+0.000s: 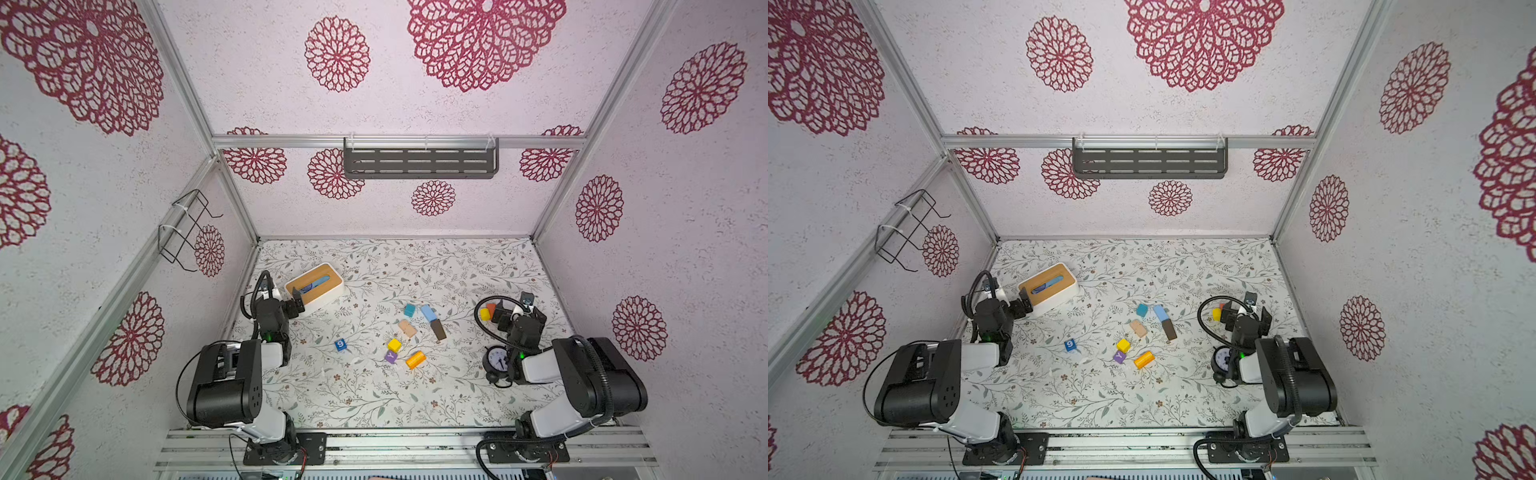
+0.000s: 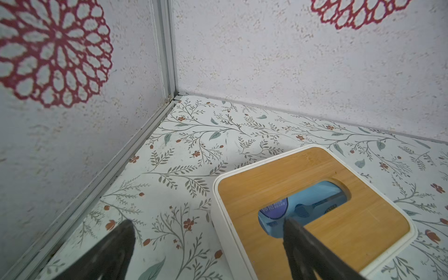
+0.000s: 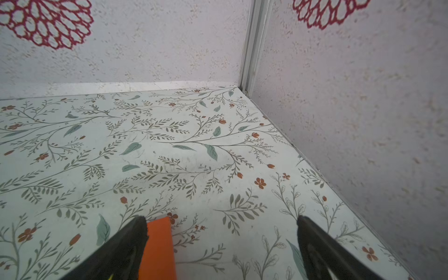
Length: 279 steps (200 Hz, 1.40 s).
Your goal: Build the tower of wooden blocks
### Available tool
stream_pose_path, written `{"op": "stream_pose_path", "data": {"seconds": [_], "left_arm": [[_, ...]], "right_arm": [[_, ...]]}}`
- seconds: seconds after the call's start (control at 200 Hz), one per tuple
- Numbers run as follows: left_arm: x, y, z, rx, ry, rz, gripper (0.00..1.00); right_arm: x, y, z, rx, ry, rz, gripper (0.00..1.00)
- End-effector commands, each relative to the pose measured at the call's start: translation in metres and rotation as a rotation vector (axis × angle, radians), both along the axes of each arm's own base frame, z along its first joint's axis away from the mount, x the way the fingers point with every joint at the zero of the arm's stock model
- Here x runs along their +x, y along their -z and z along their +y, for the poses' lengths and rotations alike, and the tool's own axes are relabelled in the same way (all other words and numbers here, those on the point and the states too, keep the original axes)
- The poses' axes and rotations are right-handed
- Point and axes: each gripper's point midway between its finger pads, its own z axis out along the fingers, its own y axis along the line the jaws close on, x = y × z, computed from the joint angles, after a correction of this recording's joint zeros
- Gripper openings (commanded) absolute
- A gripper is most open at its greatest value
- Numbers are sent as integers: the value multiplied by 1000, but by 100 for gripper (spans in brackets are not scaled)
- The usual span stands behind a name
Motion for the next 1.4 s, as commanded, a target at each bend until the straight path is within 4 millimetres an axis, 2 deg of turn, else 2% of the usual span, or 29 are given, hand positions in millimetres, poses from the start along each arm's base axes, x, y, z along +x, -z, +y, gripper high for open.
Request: {"op": "stream_pose_path", "data": {"seconds": [0.0,1.191,1.286,1.336,1.391], "left_arm": [[-1,-3,0,6,3,-12,97],[-1,-2,1,4,4,-8,97],[-1,-4,1,5,-1,-15,97],[-4,-11,10,9,-65,-23,97],[-4,-17,11,-1,-78,18,97]], "right_arm": [[1,-14,-1,23,9,-55,99],[1,-14,-2,26,8,-56,99],[-1,-16,-6,29,46,-53,99],[-2,-19,-6,22,44,-72,99],[-5,-20,-4,15,41,-79,99]]}}
